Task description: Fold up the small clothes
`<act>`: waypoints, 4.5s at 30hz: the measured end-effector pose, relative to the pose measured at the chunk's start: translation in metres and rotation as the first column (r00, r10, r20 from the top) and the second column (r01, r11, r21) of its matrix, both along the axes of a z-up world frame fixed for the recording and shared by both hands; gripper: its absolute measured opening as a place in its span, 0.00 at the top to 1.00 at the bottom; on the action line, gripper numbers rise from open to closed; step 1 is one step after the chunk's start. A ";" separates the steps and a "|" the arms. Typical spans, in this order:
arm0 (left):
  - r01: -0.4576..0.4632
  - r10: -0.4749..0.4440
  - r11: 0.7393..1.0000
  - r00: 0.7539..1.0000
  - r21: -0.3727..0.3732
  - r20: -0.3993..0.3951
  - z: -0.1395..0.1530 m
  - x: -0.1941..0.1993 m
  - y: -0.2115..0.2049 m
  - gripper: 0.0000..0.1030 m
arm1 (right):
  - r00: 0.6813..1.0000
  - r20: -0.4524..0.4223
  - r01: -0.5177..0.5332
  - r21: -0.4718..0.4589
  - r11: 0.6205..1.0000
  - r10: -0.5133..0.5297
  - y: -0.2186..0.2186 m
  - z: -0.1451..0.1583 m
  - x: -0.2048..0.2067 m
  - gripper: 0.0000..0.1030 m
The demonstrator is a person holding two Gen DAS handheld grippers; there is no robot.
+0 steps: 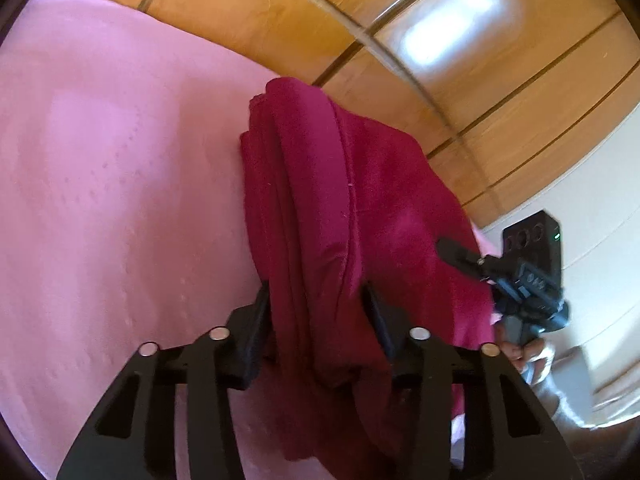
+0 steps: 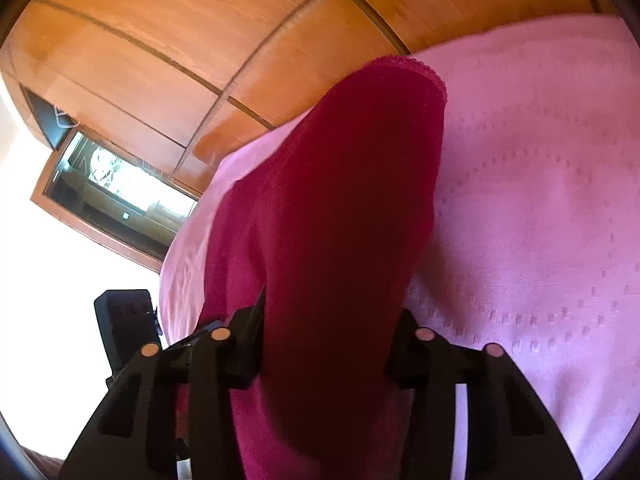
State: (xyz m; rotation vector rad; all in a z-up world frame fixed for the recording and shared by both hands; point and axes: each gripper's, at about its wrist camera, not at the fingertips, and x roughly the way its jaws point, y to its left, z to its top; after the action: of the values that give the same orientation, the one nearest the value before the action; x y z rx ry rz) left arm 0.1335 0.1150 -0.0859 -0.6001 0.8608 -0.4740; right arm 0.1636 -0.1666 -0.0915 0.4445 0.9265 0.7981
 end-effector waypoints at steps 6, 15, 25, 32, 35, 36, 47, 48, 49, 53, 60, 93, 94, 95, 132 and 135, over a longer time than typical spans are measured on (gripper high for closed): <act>0.124 -0.123 0.992 0.991 -0.011 0.045 0.017 0.005 -0.048 0.61 | 0.994 0.095 0.046 0.024 0.999 -0.048 -0.032 0.033 -0.032 0.61; 0.412 -0.415 0.910 0.904 0.046 0.099 0.061 0.081 -0.225 0.65 | 0.917 0.189 0.349 0.043 0.936 -0.351 -0.183 0.064 -0.060 0.61; 0.454 -0.489 0.786 0.872 0.421 -0.026 0.037 0.124 -0.369 0.60 | 0.786 0.043 0.618 -0.069 0.783 -0.617 -0.284 -0.012 -0.062 0.41; 0.335 -0.399 0.838 0.915 0.432 0.065 0.048 0.105 -0.348 0.56 | 0.704 0.232 0.706 -0.126 0.697 -0.671 -0.272 0.026 -0.098 0.33; 0.280 -0.370 0.831 0.923 0.481 0.101 0.048 0.099 -0.351 0.54 | 0.722 0.283 0.677 -0.101 0.729 -0.631 -0.254 0.046 -0.103 0.35; 0.265 -0.358 0.832 0.928 0.488 0.105 0.046 0.100 -0.351 0.52 | 0.727 0.294 0.671 -0.111 0.733 -0.621 -0.248 0.048 -0.103 0.35; 0.205 -0.304 0.836 0.945 0.508 0.118 0.031 0.109 -0.344 0.28 | 0.740 0.317 0.672 -0.351 0.652 -0.593 -0.211 0.001 -0.048 0.34; 0.203 -0.297 0.840 0.948 0.503 0.113 0.034 0.107 -0.340 0.26 | 0.740 0.321 0.672 -0.357 0.648 -0.591 -0.210 0.004 -0.050 0.30; 0.193 -0.282 0.847 0.953 0.496 0.111 0.037 0.105 -0.337 0.25 | 0.740 0.324 0.673 -0.359 0.647 -0.590 -0.210 0.004 -0.053 0.23; 0.155 -0.260 0.842 0.956 0.517 0.136 0.051 0.081 -0.323 0.19 | 0.720 0.352 0.694 -0.363 0.622 -0.598 -0.200 0.014 -0.064 0.13; 0.059 -0.195 0.848 0.959 0.527 0.208 0.071 0.045 -0.294 0.12 | 0.675 0.397 0.738 -0.384 0.555 -0.622 -0.163 0.023 -0.102 0.04; -0.081 -0.099 0.825 0.954 0.560 0.284 0.085 -0.040 -0.268 0.04 | 0.508 0.463 0.857 -0.353 0.375 -0.726 -0.130 0.022 -0.181 0.02; -0.082 -0.099 0.825 0.953 0.559 0.286 0.085 -0.041 -0.269 0.04 | 0.507 0.464 0.858 -0.351 0.375 -0.726 -0.130 0.023 -0.182 0.02; -0.084 -0.099 0.824 0.952 0.560 0.288 0.086 -0.041 -0.269 0.04 | 0.507 0.463 0.858 -0.349 0.376 -0.727 -0.130 0.023 -0.182 0.02; -0.093 -0.084 0.813 0.958 0.575 0.274 0.077 -0.040 -0.259 0.04 | 0.536 0.413 0.840 -0.353 0.413 -0.737 -0.125 0.013 -0.177 0.02; -0.096 -0.081 0.813 0.958 0.574 0.274 0.077 -0.040 -0.258 0.04 | 0.534 0.417 0.841 -0.349 0.413 -0.735 -0.124 0.014 -0.178 0.02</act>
State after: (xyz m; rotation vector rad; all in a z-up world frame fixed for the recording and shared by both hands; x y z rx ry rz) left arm 0.0935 -0.1430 -0.0086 0.0404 0.6733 -0.2539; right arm -0.0141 -0.2906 -0.0777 0.2619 0.5756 -0.3257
